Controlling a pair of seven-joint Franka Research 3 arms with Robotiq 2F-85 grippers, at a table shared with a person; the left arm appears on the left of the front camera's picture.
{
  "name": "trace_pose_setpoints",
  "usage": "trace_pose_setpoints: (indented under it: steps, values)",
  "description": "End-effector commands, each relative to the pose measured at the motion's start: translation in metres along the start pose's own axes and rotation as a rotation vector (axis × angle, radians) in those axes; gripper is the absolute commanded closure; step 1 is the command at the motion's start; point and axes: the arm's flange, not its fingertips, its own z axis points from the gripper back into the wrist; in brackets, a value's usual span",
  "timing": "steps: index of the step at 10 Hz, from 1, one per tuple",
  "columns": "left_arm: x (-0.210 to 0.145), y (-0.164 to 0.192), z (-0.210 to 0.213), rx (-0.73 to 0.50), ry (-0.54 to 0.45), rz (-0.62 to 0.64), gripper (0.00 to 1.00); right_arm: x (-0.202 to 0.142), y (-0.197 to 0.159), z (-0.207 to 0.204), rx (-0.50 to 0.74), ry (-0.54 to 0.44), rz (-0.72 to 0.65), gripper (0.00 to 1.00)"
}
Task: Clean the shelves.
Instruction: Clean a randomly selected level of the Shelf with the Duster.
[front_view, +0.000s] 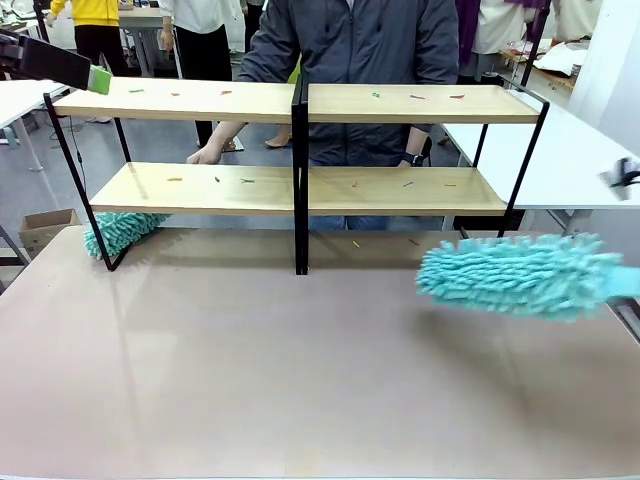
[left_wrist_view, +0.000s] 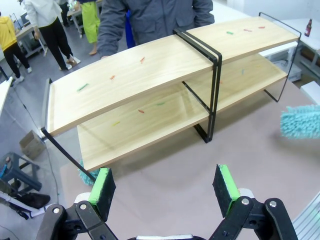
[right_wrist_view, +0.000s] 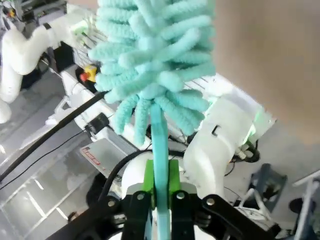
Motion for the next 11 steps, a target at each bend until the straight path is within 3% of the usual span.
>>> trace_pose_setpoints:
  steps: [1, 2, 3, 4, 5, 6, 9, 11]
  values:
    - [-0.002, 0.001, -0.001, 0.0, -0.007, 0.003, 0.0, 0.03, 0.009, -0.037, 0.011, -0.115, 0.084, 0.88]
    - [-0.002, 0.001, -0.001, 0.0, -0.007, 0.003, 0.0, 0.045, 0.02, -0.054, 0.043, -0.18, 0.121, 0.88]
    - [-0.002, 0.001, -0.001, 0.0, -0.007, 0.003, 0.0, 0.049, 0.024, -0.067, -0.051, -0.086, 0.047, 0.88]
    - [-0.002, 0.001, -0.001, 0.0, -0.007, 0.003, 0.0, 0.041, 0.014, -0.041, 0.008, -0.083, 0.06, 0.88]
    - [-0.002, 0.001, -0.001, 0.0, -0.007, 0.003, 0.0, 0.051, 0.018, -0.057, -0.005, -0.096, 0.069, 0.88]
    - [-0.002, 0.001, -0.001, 0.0, -0.007, 0.003, 0.0, 0.038, 0.01, -0.043, -0.064, -0.218, 0.044, 0.88]
    - [-0.002, 0.001, -0.001, 0.0, -0.007, 0.003, 0.0, 0.11, -0.013, -0.072, -0.045, -0.356, 0.237, 0.88]
    - [-0.002, 0.001, -0.001, 0.0, -0.007, 0.003, 0.0, 0.137, -0.023, -0.084, -0.031, -0.278, 0.257, 0.88]
